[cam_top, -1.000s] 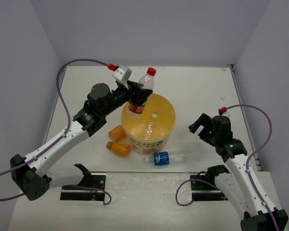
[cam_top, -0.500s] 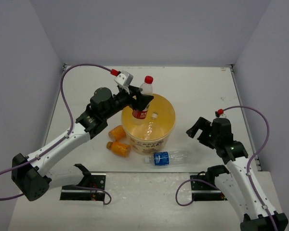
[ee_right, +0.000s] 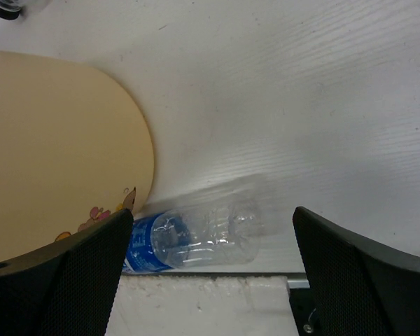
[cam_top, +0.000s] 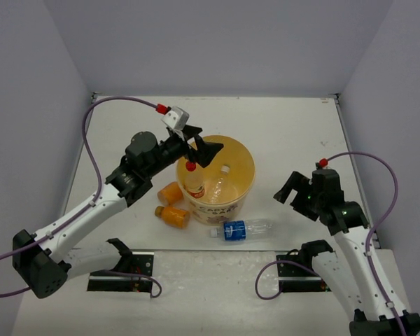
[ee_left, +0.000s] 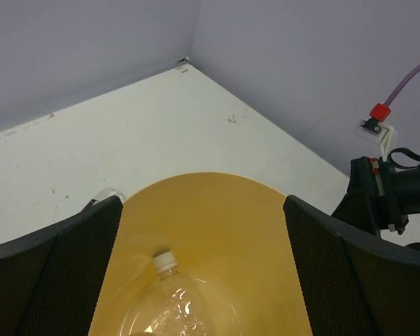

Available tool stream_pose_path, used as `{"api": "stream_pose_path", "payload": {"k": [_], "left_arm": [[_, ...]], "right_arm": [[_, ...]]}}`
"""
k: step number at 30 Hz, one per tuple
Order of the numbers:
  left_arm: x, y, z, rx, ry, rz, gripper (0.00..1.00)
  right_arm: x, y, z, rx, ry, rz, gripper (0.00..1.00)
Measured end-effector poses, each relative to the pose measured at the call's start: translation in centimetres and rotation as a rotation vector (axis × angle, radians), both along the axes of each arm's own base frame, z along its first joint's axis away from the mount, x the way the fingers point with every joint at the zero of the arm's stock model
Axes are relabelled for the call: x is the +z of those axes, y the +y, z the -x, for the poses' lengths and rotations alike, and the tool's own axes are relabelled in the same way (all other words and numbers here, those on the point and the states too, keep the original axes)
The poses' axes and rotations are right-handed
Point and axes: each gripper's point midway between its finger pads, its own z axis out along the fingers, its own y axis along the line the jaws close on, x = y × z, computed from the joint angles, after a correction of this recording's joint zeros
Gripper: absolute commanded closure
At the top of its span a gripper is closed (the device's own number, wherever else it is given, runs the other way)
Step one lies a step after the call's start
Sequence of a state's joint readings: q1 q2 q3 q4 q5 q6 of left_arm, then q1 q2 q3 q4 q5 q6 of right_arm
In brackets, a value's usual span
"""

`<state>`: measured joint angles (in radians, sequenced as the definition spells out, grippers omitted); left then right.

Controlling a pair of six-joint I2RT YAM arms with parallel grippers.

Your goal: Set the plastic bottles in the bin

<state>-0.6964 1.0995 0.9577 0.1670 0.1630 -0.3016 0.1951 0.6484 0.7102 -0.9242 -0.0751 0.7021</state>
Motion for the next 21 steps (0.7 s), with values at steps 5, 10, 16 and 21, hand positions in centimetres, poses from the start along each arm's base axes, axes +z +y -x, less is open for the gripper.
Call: {"api": "stream_pose_path", "payload": {"k": [5,10,16,21], "left_arm": [[1.1,1.8,-0.7,0.105,-0.018,0.023,0.0],[1.1,4.3,-2.3,0.276,-0.003,0.019,0.0],[-0.2,7.8,-3.3,0.468,0.051,-0.019,0.0],[1.0,12.2,-2.8,0.639,0.047,0.02,0.0]], "right_arm": [[-0.6,0.3,2.7,0.015,0.094,-0.027,0.01],[-2.3,1.5,5.2,0.034,0.222,-0.101,0.01],[-2.6,2.3,5.7,-0.041,0.236,-0.195,0.01],[-3.2,3.0,5.5,-0.098,0.254,-0.249,0.01]]}}
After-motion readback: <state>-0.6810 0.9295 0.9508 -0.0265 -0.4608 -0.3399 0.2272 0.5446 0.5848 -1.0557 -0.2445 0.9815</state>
